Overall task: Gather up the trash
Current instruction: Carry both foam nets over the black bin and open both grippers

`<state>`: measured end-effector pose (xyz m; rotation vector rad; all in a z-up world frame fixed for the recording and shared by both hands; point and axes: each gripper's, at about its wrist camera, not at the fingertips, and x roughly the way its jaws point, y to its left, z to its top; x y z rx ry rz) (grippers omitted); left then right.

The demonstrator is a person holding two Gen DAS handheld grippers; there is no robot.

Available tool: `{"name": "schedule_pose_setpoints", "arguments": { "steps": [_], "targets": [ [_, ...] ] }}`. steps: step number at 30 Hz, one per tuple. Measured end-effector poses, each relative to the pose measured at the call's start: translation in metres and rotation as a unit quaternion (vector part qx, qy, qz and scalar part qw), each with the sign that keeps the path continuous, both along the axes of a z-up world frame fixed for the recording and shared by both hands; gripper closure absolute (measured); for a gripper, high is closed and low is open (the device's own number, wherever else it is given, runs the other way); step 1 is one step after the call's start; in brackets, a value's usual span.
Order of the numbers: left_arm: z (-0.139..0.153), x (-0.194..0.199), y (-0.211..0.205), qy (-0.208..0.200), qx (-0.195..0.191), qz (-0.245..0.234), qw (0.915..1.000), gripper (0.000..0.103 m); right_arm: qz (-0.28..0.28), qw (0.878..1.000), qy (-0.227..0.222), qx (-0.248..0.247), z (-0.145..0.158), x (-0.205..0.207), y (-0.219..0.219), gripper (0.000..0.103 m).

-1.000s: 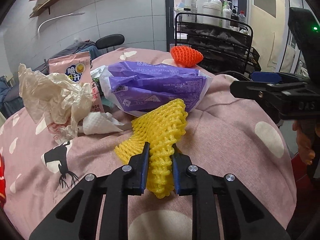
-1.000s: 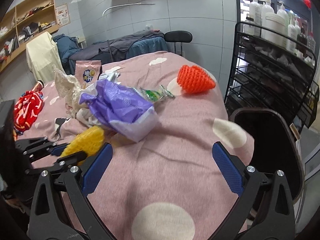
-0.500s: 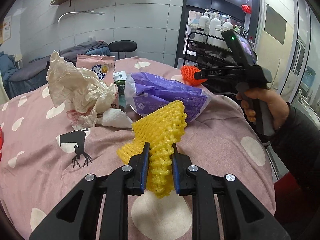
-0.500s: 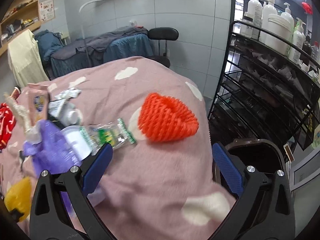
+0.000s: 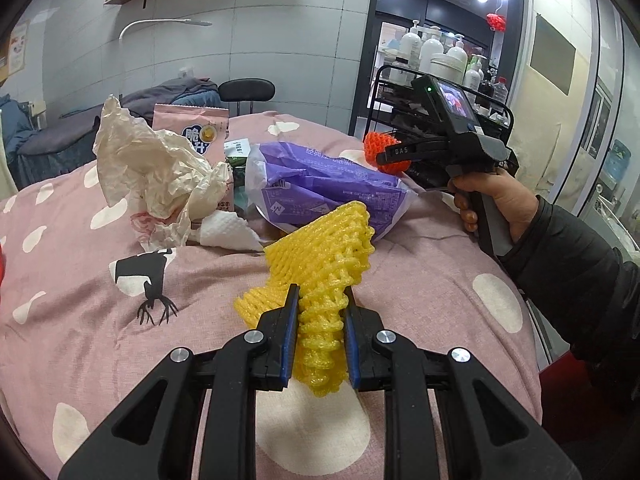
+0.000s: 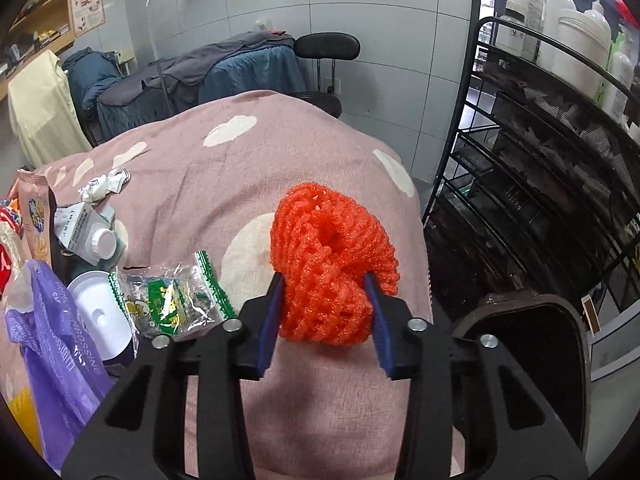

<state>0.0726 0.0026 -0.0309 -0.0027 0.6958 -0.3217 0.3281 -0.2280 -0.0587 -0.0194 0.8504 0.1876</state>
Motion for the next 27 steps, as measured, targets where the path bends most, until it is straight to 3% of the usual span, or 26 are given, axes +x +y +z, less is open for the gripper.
{"name": "schedule_pose_setpoints", "arguments": {
  "steps": [14, 27],
  "targets": [
    [0.017, -0.008, -0.046, -0.031, -0.013, -0.069, 0.9971, 0.083, -0.040, 0.997, -0.048, 0.039, 0.029, -0.088, -0.053, 0.069],
    [0.031, 0.003, -0.110, -0.052, -0.013, -0.160, 0.9857, 0.083, -0.098, 0.994, -0.040, 0.037, 0.012, -0.153, -0.108, 0.069]
  ]
}}
